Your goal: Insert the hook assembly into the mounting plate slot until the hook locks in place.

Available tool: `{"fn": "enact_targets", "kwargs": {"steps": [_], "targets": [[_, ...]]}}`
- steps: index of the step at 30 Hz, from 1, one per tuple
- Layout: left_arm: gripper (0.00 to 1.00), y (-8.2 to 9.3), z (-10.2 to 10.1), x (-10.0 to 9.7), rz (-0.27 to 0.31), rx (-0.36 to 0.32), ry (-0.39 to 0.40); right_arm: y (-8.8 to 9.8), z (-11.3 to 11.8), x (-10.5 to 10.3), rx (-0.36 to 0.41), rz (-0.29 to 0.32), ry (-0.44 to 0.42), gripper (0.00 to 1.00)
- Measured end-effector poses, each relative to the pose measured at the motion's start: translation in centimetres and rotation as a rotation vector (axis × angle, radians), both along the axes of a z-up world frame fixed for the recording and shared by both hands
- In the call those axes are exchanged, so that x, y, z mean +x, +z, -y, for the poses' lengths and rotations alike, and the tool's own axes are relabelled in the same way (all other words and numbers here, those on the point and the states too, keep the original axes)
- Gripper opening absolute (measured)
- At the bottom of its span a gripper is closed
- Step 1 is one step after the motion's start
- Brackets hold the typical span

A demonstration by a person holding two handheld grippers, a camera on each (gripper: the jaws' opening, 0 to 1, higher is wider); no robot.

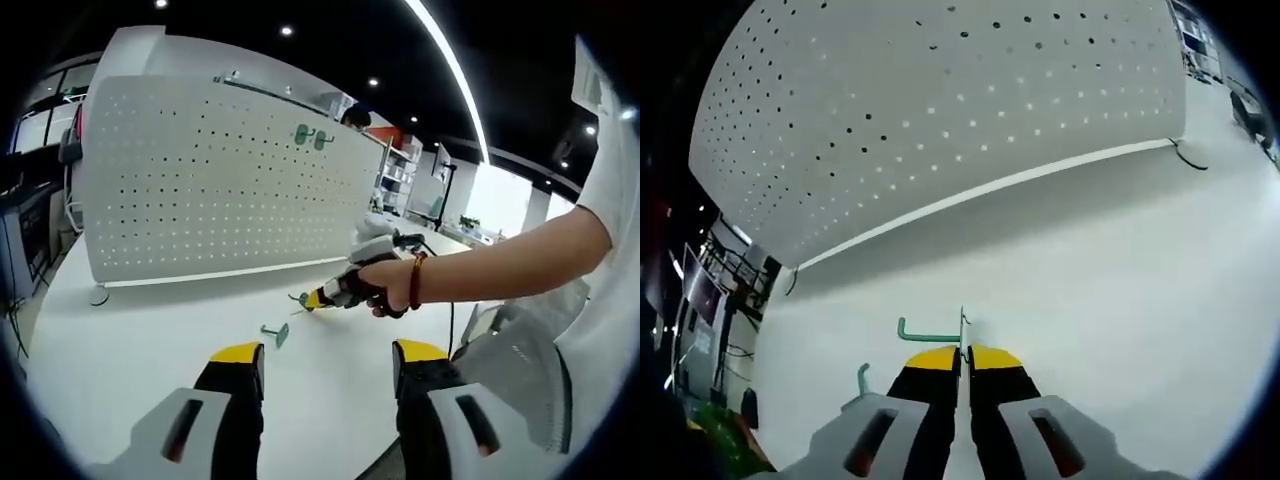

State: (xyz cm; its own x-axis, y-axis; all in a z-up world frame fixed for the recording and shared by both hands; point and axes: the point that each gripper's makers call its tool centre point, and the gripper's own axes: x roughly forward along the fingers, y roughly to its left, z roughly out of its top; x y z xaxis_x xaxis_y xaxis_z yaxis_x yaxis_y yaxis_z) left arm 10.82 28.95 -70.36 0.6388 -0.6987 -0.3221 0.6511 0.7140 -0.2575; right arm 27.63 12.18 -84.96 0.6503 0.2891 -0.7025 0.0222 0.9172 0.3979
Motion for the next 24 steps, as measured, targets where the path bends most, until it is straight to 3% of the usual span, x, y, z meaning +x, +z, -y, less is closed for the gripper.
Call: {"fn": "enact_targets", "kwargs": {"steps": [11, 24], "targets": [[0.52, 1.0, 0.6, 0.1, -0.003, -0.049, 0.001, 2.5, 0.1, -0.1, 0.020, 0.088, 0.019, 0.02], [0.51, 1.7, 1.6, 0.3, -0.019, -0.054, -0.003, 4.8, -0.1, -1.1, 0.007, 0.171, 0.073, 0.02]]}}
